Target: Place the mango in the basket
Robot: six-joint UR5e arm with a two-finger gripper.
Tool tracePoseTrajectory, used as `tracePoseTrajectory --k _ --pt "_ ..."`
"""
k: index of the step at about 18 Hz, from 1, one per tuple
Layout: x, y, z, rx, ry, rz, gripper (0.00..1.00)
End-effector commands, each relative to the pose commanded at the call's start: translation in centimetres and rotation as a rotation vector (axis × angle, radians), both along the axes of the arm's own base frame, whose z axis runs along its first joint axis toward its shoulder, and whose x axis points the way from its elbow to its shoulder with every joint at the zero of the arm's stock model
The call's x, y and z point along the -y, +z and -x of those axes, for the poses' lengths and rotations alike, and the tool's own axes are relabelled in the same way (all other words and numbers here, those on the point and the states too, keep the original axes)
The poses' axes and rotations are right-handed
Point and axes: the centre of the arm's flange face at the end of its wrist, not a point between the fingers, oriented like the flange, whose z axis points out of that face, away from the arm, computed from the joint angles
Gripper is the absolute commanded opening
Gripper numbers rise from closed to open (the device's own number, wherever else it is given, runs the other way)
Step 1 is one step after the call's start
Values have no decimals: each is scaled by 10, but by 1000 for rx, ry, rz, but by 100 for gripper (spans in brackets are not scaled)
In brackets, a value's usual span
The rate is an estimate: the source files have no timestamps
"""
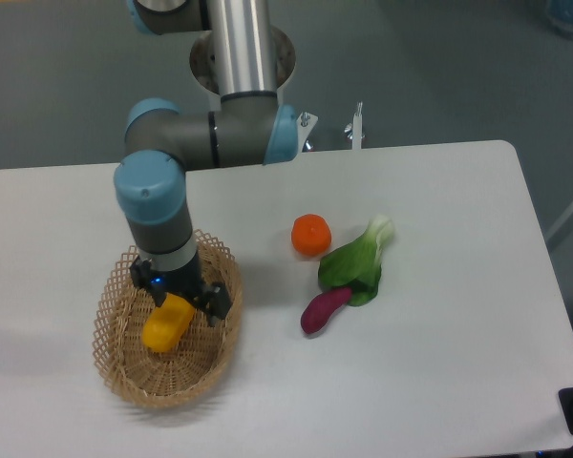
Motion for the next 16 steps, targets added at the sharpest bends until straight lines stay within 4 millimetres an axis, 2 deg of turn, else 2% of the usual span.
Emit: tracePoseTrajectory --k 3,6,11,12,16 --pt "9 0 15 18 -60 54 100" --pt "28 27 35 -1 -78 41 100" --pt "44 29 57 17 -113 79 100" --pt "49 37 62 10 -114 71 100" --pt "57 51 67 7 -104 59 100"
